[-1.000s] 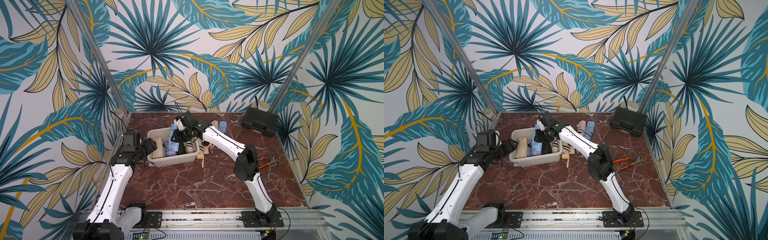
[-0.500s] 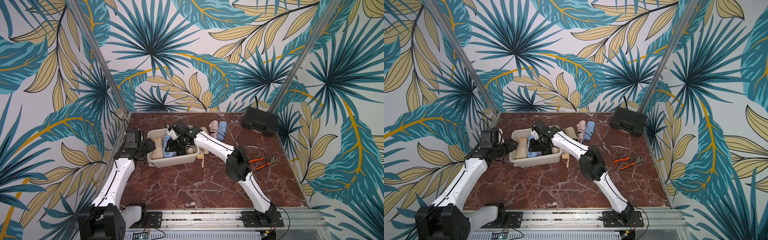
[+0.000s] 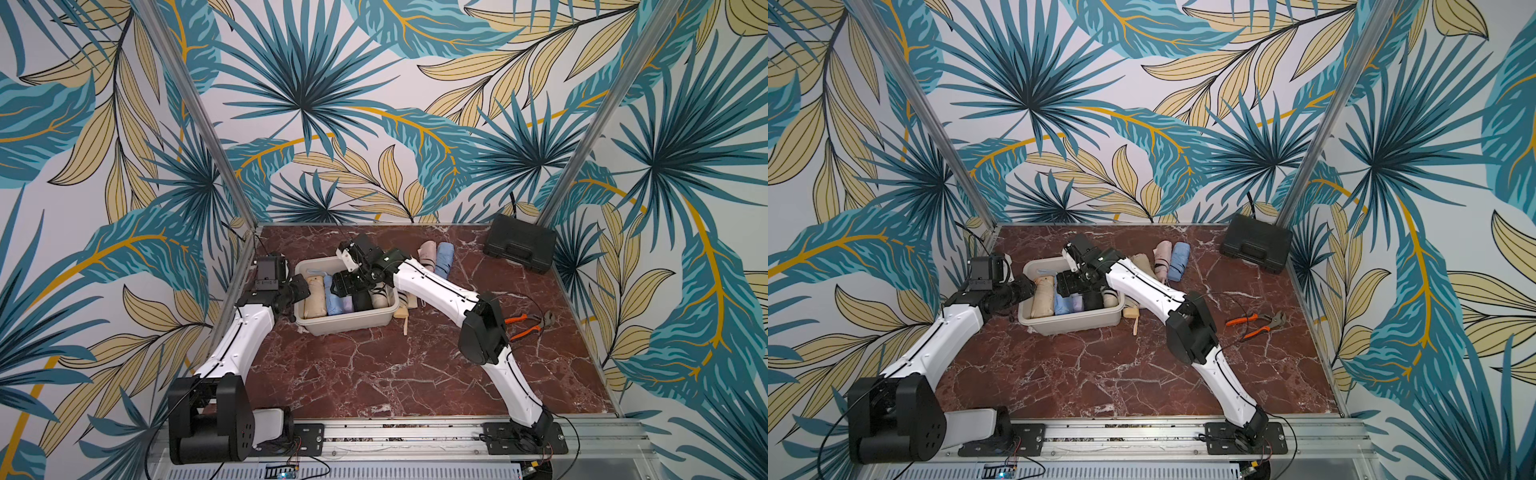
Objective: Put the umbrella into the storage box
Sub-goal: Adjust the storage box at the center of the board, then pick up the umbrella from the center of the board.
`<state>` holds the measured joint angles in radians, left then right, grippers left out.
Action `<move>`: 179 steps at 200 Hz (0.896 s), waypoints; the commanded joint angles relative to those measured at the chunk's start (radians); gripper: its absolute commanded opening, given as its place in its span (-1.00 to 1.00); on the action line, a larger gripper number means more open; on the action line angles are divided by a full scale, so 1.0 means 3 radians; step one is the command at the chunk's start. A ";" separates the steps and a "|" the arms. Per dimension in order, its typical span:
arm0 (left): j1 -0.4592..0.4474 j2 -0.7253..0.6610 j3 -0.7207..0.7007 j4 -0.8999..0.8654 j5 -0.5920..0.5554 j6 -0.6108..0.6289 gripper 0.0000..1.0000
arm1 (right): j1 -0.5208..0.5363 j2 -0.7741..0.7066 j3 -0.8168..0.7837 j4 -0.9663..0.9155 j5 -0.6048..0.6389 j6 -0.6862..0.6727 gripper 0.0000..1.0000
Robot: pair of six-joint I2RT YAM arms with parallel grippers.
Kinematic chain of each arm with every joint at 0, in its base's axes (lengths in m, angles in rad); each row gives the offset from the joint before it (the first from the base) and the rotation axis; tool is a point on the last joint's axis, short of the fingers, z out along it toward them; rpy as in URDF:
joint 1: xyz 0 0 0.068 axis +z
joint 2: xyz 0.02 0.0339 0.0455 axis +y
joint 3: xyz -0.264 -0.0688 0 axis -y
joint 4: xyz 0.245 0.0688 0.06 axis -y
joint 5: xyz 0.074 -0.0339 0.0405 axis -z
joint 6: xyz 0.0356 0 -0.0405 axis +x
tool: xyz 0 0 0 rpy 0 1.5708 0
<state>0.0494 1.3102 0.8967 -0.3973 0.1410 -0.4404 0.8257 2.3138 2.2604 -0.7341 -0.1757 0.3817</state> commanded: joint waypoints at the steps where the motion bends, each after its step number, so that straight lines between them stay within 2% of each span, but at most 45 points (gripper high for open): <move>1: 0.0012 0.0036 0.0083 0.0187 0.0204 0.0044 -0.25 | 0.0008 -0.0434 -0.0102 0.0137 0.0316 -0.0206 0.49; 22: 0.0014 0.0052 0.0053 0.0295 0.0225 -0.0038 -0.26 | 0.0004 -0.0769 -0.0357 0.0294 0.0563 -0.0282 0.55; 62: -0.0005 0.0150 0.0032 0.0600 0.0392 -0.0192 -0.34 | -0.0052 -0.1528 -0.1193 0.0512 0.1142 -0.0339 0.64; 102: -0.0016 0.0348 0.0134 0.0705 0.0563 -0.0300 -0.33 | -0.0451 -0.1995 -0.1966 0.0474 0.1364 -0.0170 0.69; 131: -0.0012 0.0209 0.0174 0.0442 0.0190 -0.0265 0.00 | -0.0715 -0.2083 -0.2341 0.0454 0.1439 -0.0076 0.72; 148: -0.0008 0.0077 0.0222 0.0191 -0.0044 -0.0268 0.28 | -0.0837 -0.1954 -0.2349 0.0432 0.1446 -0.0139 0.72; 179: -0.0007 -0.0113 0.0334 0.0013 -0.0047 -0.0316 0.37 | -0.0993 -0.1509 -0.2002 0.0438 0.1388 -0.0318 0.72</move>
<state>0.0471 1.3357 0.9417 -0.3405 0.1558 -0.5282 0.5499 1.7714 1.5929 -0.6052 0.2390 0.3233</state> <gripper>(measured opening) 0.677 0.857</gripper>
